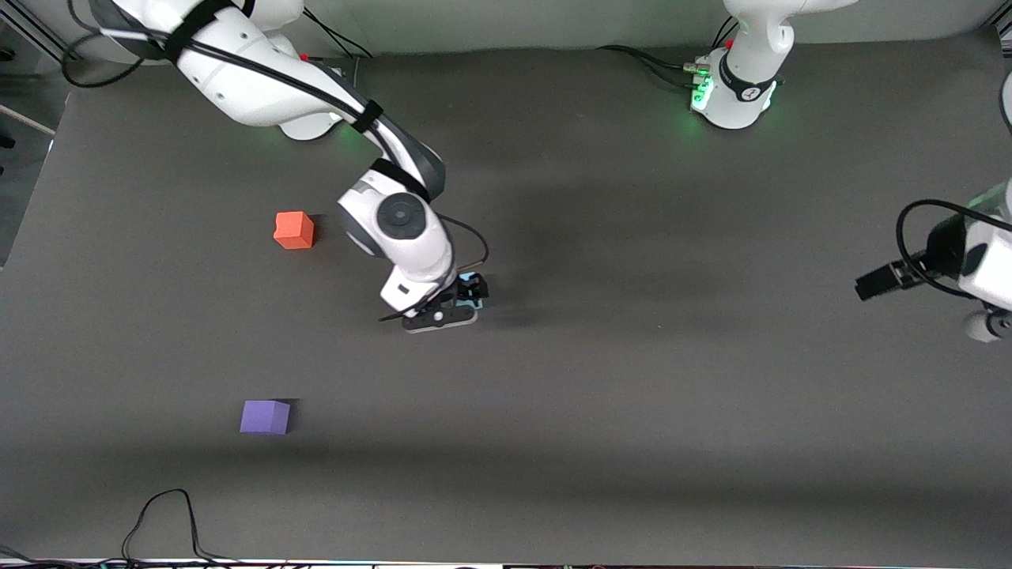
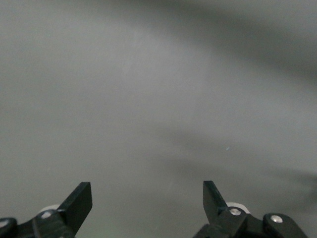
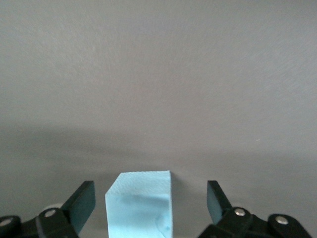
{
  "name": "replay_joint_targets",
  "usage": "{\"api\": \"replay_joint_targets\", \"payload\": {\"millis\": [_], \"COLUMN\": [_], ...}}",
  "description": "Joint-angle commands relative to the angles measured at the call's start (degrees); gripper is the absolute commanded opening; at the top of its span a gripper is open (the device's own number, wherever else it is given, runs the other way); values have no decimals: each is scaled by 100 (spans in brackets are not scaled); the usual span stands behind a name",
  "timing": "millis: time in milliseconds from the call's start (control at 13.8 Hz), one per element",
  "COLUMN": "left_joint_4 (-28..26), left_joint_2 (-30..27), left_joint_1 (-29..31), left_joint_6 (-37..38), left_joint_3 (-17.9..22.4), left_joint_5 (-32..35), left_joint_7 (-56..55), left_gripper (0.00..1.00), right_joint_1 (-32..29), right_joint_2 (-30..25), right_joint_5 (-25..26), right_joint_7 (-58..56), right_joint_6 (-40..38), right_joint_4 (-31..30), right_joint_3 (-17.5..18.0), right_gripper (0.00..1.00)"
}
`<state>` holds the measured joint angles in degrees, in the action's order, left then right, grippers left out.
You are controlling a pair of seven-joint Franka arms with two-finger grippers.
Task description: Place blue block between orange and purple blocks
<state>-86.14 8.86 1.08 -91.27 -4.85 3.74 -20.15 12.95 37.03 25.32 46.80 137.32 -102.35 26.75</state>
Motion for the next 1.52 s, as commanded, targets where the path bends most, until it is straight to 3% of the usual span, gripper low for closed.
{"api": "replay_joint_targets", "payload": {"millis": [0,145,289,506,723,795,1012,1084,1157,1229,1301,1373,1446], "left_joint_4": [-1456,-1388,-1275,-1036,-966,-957,-870,-887,-904,-896,-904,-913,-913], "left_joint_2": [-1113,-1106,-1089,-1053,-1054,-1062,-1054,-1053,-1053,-1053,-1053,-1053,-1045], "left_joint_1": [-811,-611,-31,-47,-55,-56,-82,-82,-91,-82,-82,-73,-82], "left_joint_6": [-609,-515,-296,48,100,153,355,355,355,364,364,364,364], "left_joint_3": [968,820,171,37,10,28,2,10,10,2,10,10,10], "left_joint_5": [-31,-23,-40,-75,-198,-207,-207,-225,-225,-225,-225,-225,-225], "left_joint_7": [282,486,477,468,477,486,495,495,495,495,495,495,495], "left_gripper": [100,100,100,100,100,100,100,100,100,100,100,100,100], "right_joint_1": [41,129,85,76,50,-37,-598,-949,-1309,-1426,-1331,-1156,-1137], "right_joint_2": [278,305,331,349,244,174,-344,-563,-879,-1352,-1739,-2048,-2199], "right_joint_5": [360,395,395,395,387,386,281,37,-774,-1679,-2375,-2852,-3013], "right_joint_7": [548,759,917,936,874,857,725,272,-550,-1428,-2168,-2758,-3086], "right_joint_6": [137,495,673,673,594,342,-397,-678,-715,-707,-707,-707,-707], "right_joint_4": [110,-91,-206,-356,-426,-400,-409,-444,-574,-758,-952,-1206,-1409], "right_joint_3": [15,6,6,6,6,23,312,383,358,88,-594,-1175,-1572], "right_gripper": [100,100,100,85,15,6,6,6,6,6,6,6,6]}}
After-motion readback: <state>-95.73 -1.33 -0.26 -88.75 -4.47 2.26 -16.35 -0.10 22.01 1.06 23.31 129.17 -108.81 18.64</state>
